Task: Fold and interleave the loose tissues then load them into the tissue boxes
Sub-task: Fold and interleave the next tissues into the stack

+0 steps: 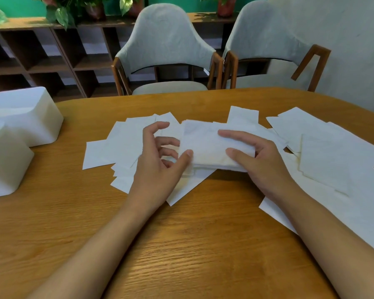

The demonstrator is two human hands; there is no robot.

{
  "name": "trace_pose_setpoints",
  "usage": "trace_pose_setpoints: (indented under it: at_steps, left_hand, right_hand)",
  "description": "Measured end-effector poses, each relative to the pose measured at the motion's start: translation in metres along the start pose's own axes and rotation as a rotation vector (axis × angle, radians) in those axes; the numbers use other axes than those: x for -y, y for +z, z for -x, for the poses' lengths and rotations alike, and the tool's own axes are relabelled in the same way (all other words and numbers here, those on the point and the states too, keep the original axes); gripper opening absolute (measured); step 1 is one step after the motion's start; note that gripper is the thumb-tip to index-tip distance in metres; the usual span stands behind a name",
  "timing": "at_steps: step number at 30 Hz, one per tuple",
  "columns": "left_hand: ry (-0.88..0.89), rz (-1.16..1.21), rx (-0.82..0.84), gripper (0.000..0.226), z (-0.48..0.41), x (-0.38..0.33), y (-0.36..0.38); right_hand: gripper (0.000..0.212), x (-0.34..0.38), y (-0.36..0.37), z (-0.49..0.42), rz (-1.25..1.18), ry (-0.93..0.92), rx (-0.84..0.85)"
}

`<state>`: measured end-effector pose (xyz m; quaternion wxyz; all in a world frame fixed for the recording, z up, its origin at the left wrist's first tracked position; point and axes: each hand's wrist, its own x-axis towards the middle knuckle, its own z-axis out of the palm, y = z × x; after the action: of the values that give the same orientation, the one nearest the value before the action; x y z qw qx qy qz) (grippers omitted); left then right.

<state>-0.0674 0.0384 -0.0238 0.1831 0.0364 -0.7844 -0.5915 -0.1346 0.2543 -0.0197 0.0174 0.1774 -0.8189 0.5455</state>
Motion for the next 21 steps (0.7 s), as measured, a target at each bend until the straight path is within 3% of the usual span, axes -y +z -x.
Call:
trace_pose_setpoints:
  at_steps: [2, 5, 8, 12, 16, 21]
  left_hand:
    - [0.121, -0.179, 0.007, 0.052, 0.000, 0.005, -0.001]
    - [0.314, -0.470, 0.171, 0.028, 0.004, 0.009, 0.000]
    - [0.348, -0.653, 0.263, 0.024, 0.006, 0.014, 0.003]
    - [0.382, -0.693, 0.244, 0.006, 0.006, 0.014, 0.003]
    - [0.452, -0.673, 0.215, 0.003, 0.011, 0.010, 0.005]
    - [0.508, -0.464, 0.249, 0.001, 0.015, -0.005, 0.005]
  right_hand:
    - [0.033, -0.002, -0.003, -0.002, -0.003, 0.015, -0.079]
    - [0.033, -0.003, -0.004, -0.004, 0.035, 0.023, -0.113]
    - [0.032, -0.003, 0.000, -0.003, 0.056, 0.008, -0.100]
    - [0.033, -0.004, 0.000, -0.004, 0.068, 0.000, -0.090]
    - [0.034, -0.003, 0.003, -0.003, 0.049, -0.025, -0.032]
    - [0.029, -0.004, 0.003, -0.003, 0.037, -0.023, 0.031]
